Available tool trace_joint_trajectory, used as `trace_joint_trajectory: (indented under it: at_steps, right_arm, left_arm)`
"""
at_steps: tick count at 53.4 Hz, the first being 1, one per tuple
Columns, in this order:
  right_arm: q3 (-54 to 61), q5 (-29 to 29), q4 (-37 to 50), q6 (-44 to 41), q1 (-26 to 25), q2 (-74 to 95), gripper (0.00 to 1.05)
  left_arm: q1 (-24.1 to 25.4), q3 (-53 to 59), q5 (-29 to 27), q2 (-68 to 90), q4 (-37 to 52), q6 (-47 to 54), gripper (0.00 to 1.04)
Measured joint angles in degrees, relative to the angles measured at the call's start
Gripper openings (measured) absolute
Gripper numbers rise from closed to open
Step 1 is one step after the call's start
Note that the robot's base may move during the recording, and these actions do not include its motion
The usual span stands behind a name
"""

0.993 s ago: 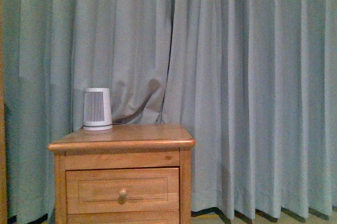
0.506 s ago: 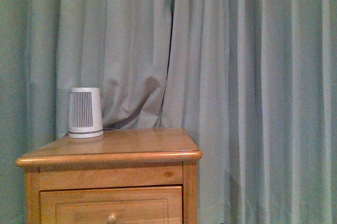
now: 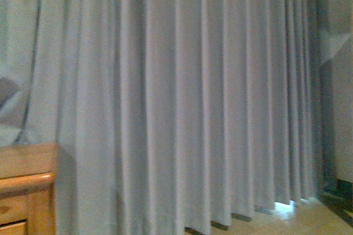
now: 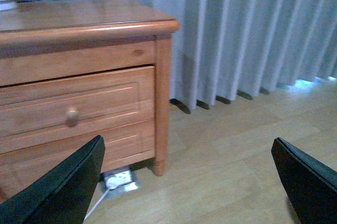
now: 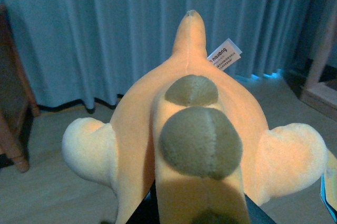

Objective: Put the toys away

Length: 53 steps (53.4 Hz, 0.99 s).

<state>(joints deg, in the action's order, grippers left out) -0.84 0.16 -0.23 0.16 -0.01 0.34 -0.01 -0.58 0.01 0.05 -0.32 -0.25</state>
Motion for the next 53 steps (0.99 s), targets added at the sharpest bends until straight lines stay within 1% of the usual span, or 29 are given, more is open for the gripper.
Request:
trace_joint_trajectory:
  at_steps: [53]
  right_arm:
    - [0.0,-0.31,0.02,0.0,0.07,0.0,0.07]
  left_arm:
    - [0.0,0.0,-0.15,-0.02,0.0,0.0,0.98]
